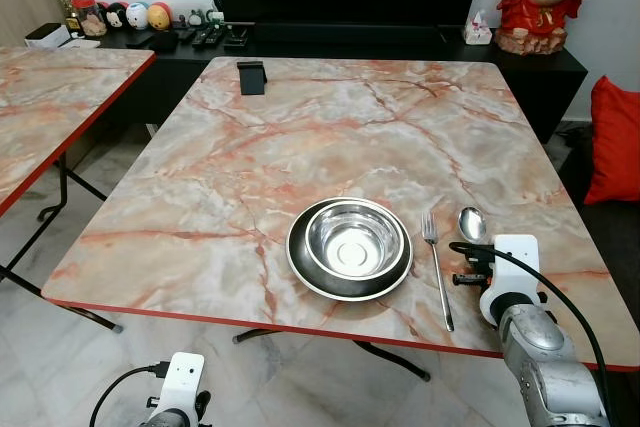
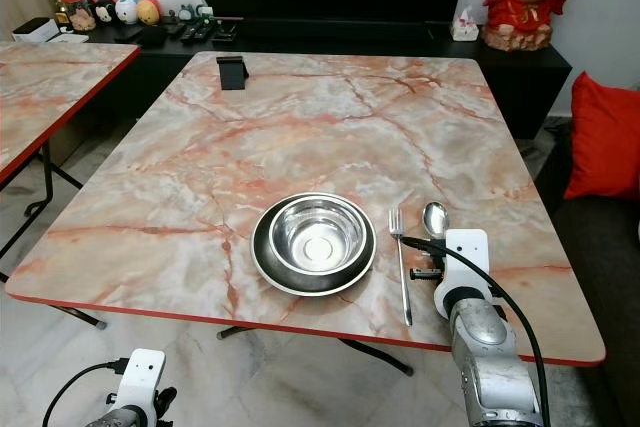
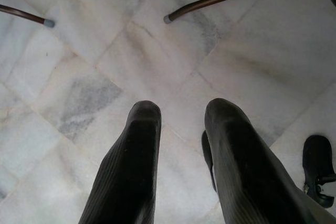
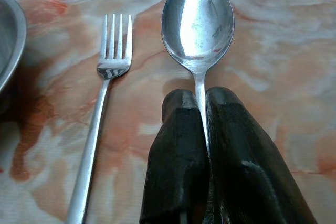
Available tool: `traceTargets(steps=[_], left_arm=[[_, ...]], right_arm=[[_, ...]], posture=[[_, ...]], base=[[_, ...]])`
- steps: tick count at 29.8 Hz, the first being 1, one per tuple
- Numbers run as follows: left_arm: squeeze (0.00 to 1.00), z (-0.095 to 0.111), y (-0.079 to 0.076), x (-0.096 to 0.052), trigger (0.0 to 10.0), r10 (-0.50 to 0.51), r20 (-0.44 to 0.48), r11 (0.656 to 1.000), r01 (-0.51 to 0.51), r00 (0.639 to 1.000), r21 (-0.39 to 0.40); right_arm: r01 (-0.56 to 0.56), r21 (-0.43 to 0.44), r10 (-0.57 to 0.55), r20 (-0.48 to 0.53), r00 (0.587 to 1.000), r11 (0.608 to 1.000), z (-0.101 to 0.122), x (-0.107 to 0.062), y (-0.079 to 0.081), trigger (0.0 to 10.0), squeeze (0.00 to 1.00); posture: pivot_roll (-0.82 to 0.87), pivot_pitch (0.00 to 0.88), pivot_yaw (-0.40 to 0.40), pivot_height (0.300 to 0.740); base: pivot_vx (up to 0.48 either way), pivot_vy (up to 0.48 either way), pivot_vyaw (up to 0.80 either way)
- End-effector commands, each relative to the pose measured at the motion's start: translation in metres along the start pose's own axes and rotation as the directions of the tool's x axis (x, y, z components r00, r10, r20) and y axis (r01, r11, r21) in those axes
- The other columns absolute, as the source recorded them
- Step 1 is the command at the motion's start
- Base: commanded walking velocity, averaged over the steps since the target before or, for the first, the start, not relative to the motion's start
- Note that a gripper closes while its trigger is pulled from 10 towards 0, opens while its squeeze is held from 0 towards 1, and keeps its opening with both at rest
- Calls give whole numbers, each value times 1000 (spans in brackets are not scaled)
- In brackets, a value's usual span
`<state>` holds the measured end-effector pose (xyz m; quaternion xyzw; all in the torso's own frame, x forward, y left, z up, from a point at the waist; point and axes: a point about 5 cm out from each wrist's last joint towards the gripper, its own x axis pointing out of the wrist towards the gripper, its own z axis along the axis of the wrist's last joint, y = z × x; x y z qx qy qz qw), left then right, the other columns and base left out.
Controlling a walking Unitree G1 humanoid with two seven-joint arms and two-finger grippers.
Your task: Setting the table
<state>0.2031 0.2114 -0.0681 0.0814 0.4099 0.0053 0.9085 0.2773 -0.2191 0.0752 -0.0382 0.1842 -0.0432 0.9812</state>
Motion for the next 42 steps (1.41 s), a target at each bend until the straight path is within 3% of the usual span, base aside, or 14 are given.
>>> traceTargets(steps=[1, 13, 42], left_arm=[[0, 4, -1, 1, 10000, -1, 13, 1000, 1, 1000, 6], [0, 4, -2, 1, 10000, -2, 16, 1000, 2, 1000, 6], [0, 5, -1, 1, 10000, -1, 17, 1000, 1, 1000, 6]], right_arm=[[-11, -3, 11, 12, 1000, 1000, 3, -1, 6, 10000, 0], [9, 11, -9, -25, 1000, 1000, 1, 3, 14, 10000, 0], [10, 3, -10, -66, 998, 1000, -4, 6, 18, 10000, 0]], posture=[[-38, 0, 12, 740], [-36, 0, 10, 740], [-35, 0, 12, 740]], base=[[0, 0, 0], [0, 0, 0], [0, 0, 0]])
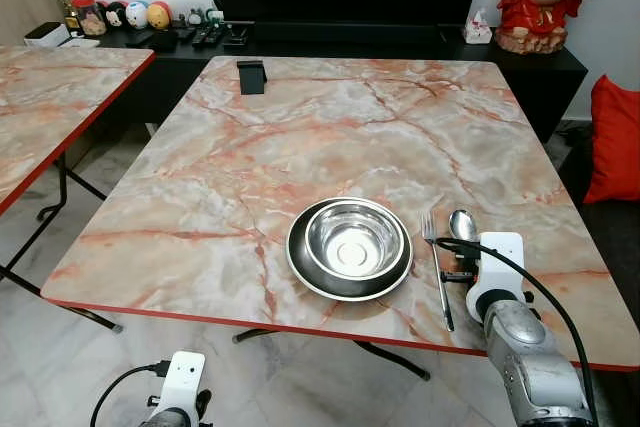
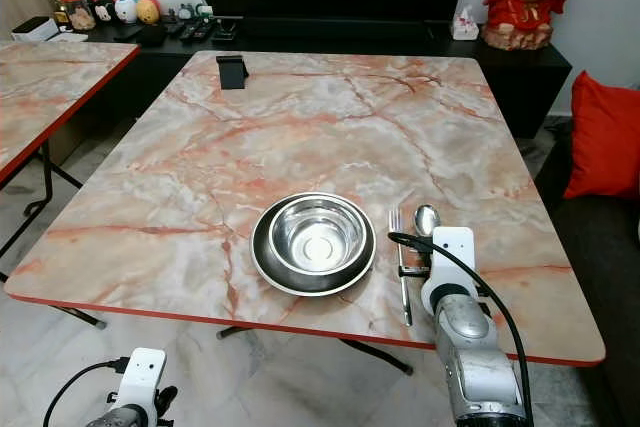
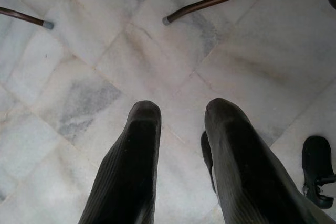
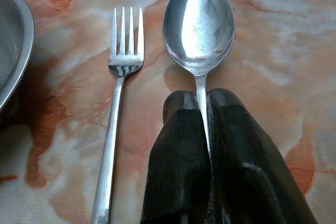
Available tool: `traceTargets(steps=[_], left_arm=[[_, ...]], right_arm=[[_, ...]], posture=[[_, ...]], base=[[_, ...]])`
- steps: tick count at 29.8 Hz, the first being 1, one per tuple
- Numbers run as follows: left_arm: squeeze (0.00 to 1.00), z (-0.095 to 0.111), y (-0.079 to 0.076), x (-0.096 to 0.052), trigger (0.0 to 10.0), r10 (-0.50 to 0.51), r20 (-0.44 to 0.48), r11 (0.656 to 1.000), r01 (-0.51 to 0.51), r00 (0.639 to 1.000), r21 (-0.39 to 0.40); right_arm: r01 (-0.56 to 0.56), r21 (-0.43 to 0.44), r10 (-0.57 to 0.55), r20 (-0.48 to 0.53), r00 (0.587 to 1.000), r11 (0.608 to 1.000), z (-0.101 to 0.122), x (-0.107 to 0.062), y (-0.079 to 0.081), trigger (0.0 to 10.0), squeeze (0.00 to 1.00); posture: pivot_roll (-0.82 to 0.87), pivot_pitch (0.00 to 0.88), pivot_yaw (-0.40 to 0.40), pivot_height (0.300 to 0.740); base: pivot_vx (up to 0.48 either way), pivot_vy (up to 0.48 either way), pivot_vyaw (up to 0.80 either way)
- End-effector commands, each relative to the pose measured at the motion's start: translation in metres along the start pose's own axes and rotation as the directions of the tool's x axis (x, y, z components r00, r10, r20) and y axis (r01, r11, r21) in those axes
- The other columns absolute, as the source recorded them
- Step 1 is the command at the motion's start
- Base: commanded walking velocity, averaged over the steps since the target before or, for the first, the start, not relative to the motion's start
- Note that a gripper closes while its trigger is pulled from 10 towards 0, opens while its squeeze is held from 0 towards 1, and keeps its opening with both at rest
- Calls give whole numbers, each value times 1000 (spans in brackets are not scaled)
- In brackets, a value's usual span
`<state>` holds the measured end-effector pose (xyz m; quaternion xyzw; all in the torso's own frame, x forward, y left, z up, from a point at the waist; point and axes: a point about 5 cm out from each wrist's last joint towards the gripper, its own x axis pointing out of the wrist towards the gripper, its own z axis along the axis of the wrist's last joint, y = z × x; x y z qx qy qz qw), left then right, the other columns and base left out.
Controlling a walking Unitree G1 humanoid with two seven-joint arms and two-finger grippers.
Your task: Setting the table
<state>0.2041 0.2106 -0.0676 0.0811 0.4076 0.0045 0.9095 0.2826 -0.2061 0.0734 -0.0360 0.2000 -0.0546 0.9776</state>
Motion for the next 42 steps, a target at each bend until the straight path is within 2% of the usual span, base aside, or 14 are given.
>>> traceTargets(steps=[1, 13, 14, 22, 23, 24, 25, 26, 27, 28, 42], left_arm=[[0, 3, 0, 1, 10000, 1, 12, 1000, -1, 1000, 6], [0, 3, 0, 1, 10000, 1, 11, 1000, -1, 1000, 5], [0, 3, 0, 1, 10000, 1, 11, 1000, -1, 1000, 4], [0, 1, 0, 0, 10000, 2, 6, 1000, -2, 1000, 4], [0, 1, 0, 0, 10000, 2, 5, 1000, -2, 1000, 5], [0, 1, 0, 0, 10000, 3, 4, 1000, -3, 1000, 5], [0, 1, 1, 0, 10000, 3, 3, 1000, -3, 1000, 5], [0, 1, 1, 0, 10000, 3, 3, 1000, -3, 1000, 5], [0, 1, 1, 0, 10000, 4, 2, 1000, -4, 1000, 5], [0, 1, 1, 0, 10000, 4, 2, 1000, -4, 1000, 5], [0, -1, 2, 0, 10000, 6, -3, 1000, -6, 1000, 6]], right_arm=[[-11, -4, 11, -33, 999, 1000, -5, 1, 4, 10000, 0], [-11, -2, 11, -46, 999, 1000, -6, 1, 5, 10000, 4], [-9, -3, 9, -47, 999, 1000, -6, 1, 5, 10000, 63], [3, -4, -3, -56, 998, 1000, -6, 2, 3, 10000, 71], [2, -5, -2, -57, 998, 1000, -7, 2, 3, 10000, 122], [1, -7, -1, -58, 998, 1000, -7, 2, 3, 10000, 404], [1, -7, -2, -59, 998, 1000, -7, 3, 3, 10000, 404], [1, -6, -1, -61, 998, 1000, -8, 3, 3, 10000, 529], [0, -5, -1, -62, 998, 1000, -8, 3, 3, 10000, 529], [0, -6, 0, -63, 998, 1000, -8, 3, 3, 10000, 702], [-13, -6, 12, -72, 997, 1000, -10, 2, 7, 10000, 671]], posture=[[-35, 0, 12, 740], [-35, 0, 12, 740], [-33, 0, 12, 740], [-32, 0, 11, 740], [-32, 0, 11, 740], [-31, 0, 12, 740], [-31, 0, 12, 740], [-31, 0, 12, 740], [-31, 0, 12, 740], [-32, 0, 14, 740], [-30, 0, 13, 740]], base=[[0, 0, 0], [0, 0, 0], [0, 0, 0], [0, 0, 0], [0, 0, 0], [0, 0, 0], [0, 0, 0], [0, 0, 0], [0, 0, 0], [0, 0, 0], [0, 0, 0]])
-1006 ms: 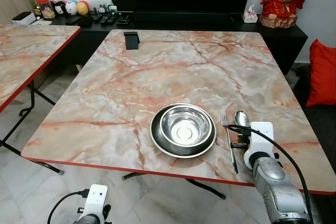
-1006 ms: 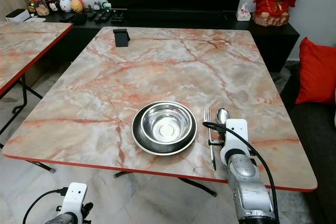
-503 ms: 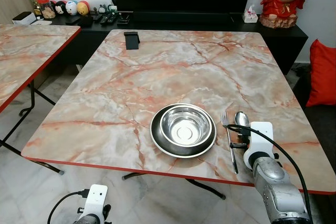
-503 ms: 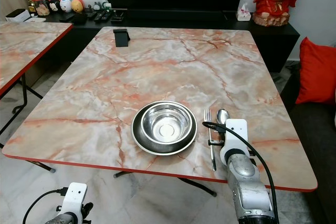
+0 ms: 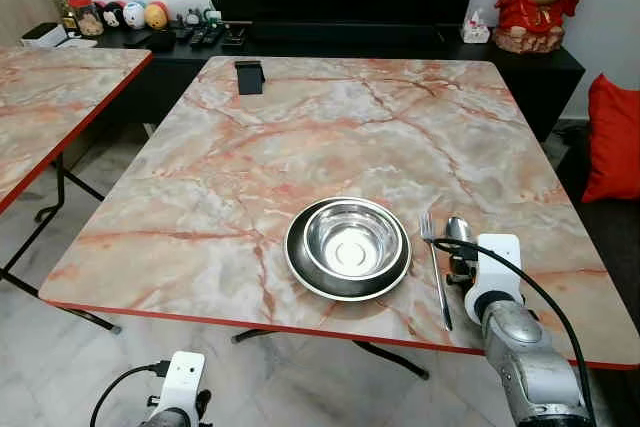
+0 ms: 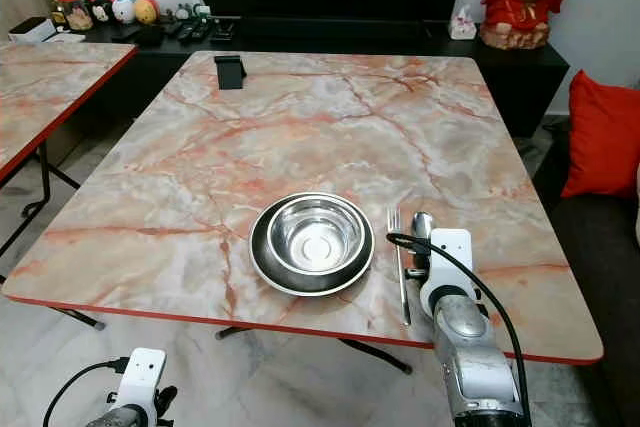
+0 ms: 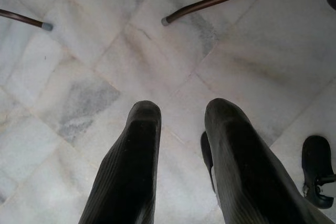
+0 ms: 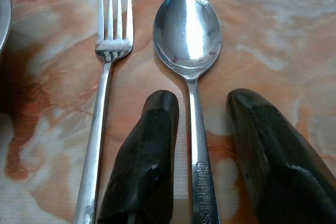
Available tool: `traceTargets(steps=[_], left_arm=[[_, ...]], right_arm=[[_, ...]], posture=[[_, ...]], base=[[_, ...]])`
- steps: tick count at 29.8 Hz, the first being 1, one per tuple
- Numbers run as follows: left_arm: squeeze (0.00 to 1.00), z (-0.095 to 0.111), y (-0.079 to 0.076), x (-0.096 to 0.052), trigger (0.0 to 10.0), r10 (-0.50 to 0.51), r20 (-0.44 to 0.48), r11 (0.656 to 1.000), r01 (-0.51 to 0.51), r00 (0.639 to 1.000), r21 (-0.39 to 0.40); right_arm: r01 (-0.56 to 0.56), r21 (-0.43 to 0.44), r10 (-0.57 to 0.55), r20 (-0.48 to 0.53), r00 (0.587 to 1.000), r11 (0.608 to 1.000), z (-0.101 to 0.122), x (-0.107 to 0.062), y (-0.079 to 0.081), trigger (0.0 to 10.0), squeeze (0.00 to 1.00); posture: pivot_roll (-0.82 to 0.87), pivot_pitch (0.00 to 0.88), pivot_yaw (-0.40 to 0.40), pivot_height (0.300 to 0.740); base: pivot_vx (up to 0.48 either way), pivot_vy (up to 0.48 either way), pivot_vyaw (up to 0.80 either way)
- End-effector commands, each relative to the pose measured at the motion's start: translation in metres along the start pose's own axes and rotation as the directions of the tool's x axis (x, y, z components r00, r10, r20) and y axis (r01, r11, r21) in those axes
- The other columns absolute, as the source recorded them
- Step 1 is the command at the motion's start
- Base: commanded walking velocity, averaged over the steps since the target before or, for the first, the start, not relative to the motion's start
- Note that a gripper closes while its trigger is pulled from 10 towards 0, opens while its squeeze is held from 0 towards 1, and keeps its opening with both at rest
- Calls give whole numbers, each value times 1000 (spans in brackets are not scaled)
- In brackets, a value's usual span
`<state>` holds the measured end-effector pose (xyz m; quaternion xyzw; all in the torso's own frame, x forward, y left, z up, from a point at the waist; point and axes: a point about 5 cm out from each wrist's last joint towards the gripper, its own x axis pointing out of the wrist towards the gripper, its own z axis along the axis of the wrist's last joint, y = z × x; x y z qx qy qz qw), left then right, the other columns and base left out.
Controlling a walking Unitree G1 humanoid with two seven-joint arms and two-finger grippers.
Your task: Setting the table
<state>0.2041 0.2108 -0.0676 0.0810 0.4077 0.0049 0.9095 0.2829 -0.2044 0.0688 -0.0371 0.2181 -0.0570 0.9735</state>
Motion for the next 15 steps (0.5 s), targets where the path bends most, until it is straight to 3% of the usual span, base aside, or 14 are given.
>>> traceTargets(steps=[1, 3, 4, 5, 6, 10, 11, 15], left_arm=[[0, -1, 2, 0, 10000, 5, -3, 1000, -5, 1000, 7], [0, -1, 2, 0, 10000, 6, -4, 1000, -6, 1000, 7], [0, -1, 2, 0, 10000, 6, -4, 1000, -6, 1000, 7], [0, -1, 2, 0, 10000, 6, -4, 1000, -6, 1000, 7], [0, -1, 2, 0, 10000, 6, -4, 1000, -6, 1000, 7], [0, -1, 2, 0, 10000, 5, -6, 1000, -5, 1000, 6], [0, -1, 2, 0, 10000, 5, -6, 1000, -5, 1000, 6], [0, -4, 2, -1, 10000, 7, -17, 1000, -6, 1000, 5]], right_arm=[[-15, -3, 15, -30, 999, 1000, -5, 1, 5, 10000, 663], [-13, 0, 13, -23, 1000, 1000, -4, 1, 5, 10000, 627], [-7, 3, 7, -13, 1000, 1000, -2, 1, 5, 10000, 490], [-7, 3, 7, -13, 1000, 1000, -2, 1, 5, 10000, 490], [-4, 8, 4, -4, 1000, 1000, -1, 1, 5, 10000, 416], [-9, 18, 9, 13, 1000, 1000, 3, 1, 5, 10000, 404], [-10, 18, 9, 15, 1000, 1000, 3, 1, 6, 10000, 0], [-1, 23, 0, 26, 1000, 1000, 6, 1, 5, 10000, 0]], posture=[[-28, 0, 11, 740], [-28, 0, 12, 740], [-28, 0, 12, 740], [-28, 0, 12, 740], [-28, 0, 12, 740], [-29, 0, 13, 740], [-29, 0, 14, 740], [-28, 0, 13, 740]], base=[[0, 0, 0], [0, 0, 0], [0, 0, 0], [0, 0, 0], [0, 0, 0], [0, 0, 0], [0, 0, 0], [0, 0, 0]])
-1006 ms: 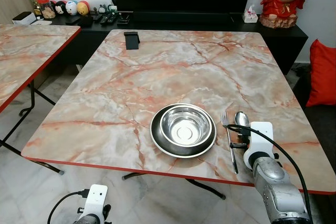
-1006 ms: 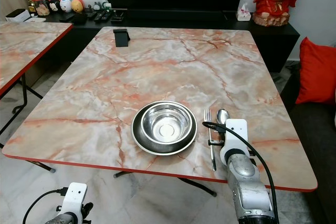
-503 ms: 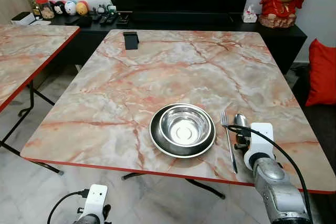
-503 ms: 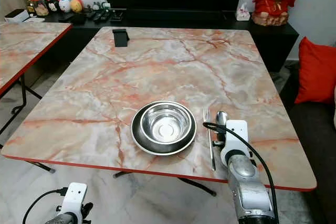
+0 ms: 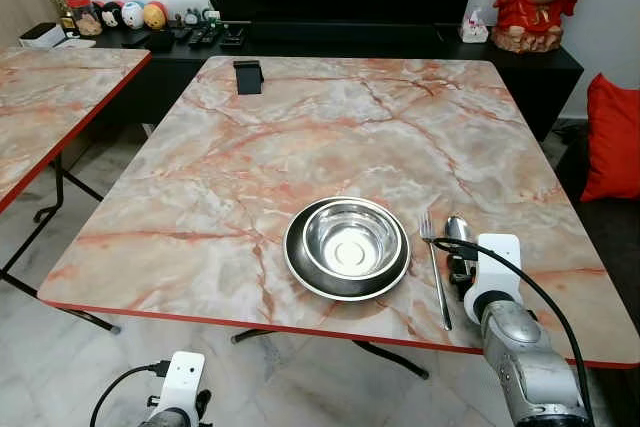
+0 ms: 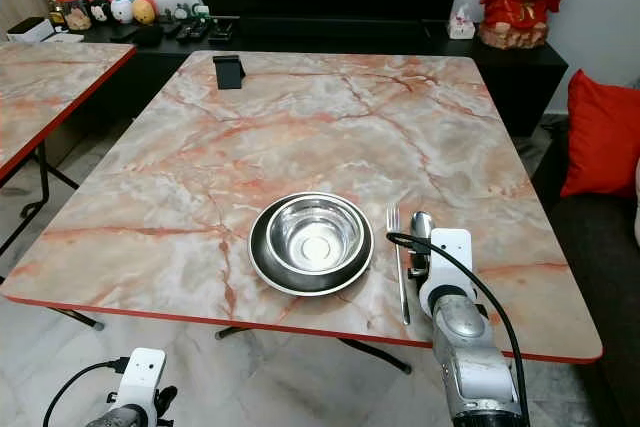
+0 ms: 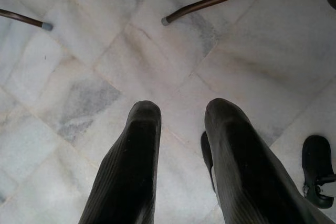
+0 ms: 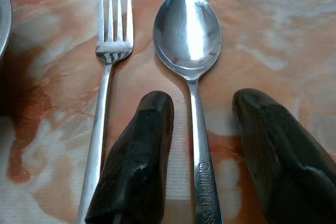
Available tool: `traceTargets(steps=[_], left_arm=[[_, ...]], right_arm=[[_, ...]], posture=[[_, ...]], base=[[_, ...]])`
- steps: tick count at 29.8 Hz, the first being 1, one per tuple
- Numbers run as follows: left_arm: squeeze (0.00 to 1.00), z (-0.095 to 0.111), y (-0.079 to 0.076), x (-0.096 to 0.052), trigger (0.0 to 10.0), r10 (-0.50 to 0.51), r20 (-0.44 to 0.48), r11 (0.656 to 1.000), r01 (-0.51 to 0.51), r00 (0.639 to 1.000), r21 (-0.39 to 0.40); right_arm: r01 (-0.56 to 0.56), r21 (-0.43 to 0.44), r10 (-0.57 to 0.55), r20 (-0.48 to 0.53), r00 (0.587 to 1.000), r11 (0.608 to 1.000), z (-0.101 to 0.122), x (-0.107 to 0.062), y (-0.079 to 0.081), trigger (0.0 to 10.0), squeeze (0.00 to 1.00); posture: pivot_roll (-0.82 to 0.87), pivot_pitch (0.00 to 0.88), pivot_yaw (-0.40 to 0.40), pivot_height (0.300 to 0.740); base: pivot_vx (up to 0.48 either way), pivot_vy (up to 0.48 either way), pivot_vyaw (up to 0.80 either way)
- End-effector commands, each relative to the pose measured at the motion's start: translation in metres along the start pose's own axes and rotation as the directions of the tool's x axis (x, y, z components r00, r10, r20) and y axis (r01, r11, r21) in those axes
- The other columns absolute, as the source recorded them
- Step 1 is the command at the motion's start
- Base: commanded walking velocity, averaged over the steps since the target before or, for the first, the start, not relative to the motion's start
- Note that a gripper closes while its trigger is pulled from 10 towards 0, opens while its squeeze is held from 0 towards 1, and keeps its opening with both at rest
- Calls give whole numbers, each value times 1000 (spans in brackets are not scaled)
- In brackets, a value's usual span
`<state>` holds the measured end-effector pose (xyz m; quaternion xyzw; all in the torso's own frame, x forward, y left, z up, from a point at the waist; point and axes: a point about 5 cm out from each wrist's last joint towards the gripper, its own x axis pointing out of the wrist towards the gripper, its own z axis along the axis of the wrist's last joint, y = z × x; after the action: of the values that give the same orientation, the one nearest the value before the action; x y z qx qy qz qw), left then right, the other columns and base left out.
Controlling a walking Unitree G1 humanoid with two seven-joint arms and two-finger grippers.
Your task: Setting the table
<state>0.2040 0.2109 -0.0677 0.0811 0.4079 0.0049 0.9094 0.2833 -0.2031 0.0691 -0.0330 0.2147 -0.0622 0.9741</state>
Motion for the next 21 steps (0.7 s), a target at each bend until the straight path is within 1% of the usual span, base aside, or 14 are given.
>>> traceTargets(steps=[1, 11, 14, 16, 17, 18, 19, 20, 21], left_arm=[[0, -4, 2, -1, 10000, 7, -18, 1000, -6, 1000, 5], [0, -6, 3, -1, 10000, 8, -27, 1000, -8, 1000, 1], [0, -6, 3, -1, 10000, 9, -31, 1000, -9, 999, 0], [0, -7, 3, -1, 10000, 9, -32, 1000, -9, 999, 0], [0, -7, 3, -1, 10000, 10, -33, 1000, -10, 999, -1], [0, -7, 3, -1, 10000, 10, -33, 1000, -10, 999, -1], [0, -7, 4, -2, 10000, 10, -34, 1000, -10, 999, -1], [0, -8, 4, -2, 10000, 11, -35, 1000, -11, 999, 2], [0, -8, 4, -2, 10000, 11, -35, 1000, -11, 999, 2]], right_arm=[[-7, 15, 7, 23, 1000, 1000, 6, 1, 3, 10000, 0], [3, 5, -4, 60, 998, 1000, 17, 0, 1, 10000, 0], [21, -19, -20, 76, 997, 1000, 21, 0, -1, 10000, 0], [41, -50, -36, 92, 995, 998, 24, -1, -3, 10000, 0], [66, -70, -58, 116, 992, 995, 28, -1, -6, 10000, 0], [66, -70, -58, 116, 992, 995, 28, -1, -6, 10000, 0], [86, -75, -75, 138, 988, 994, 31, -2, -7, 10000, 0], [120, -41, -108, 213, 971, 992, 41, -4, -11, 10000, 0], [120, -41, -108, 213, 971, 992, 41, -4, -11, 10000, 0]], posture=[[-28, 0, 13, 740], [-31, 0, 13, 740], [-31, 0, 13, 740], [-32, 0, 13, 740], [-33, 0, 13, 740], [-33, 0, 13, 740], [-33, 0, 13, 740], [-33, 0, 13, 740], [-33, 0, 13, 740]], base=[[0, 0, 0], [0, 0, 0], [0, 0, 0], [0, 0, 0], [0, 0, 0], [0, 0, 0], [0, 0, 0], [0, 0, 0], [0, 0, 0]])
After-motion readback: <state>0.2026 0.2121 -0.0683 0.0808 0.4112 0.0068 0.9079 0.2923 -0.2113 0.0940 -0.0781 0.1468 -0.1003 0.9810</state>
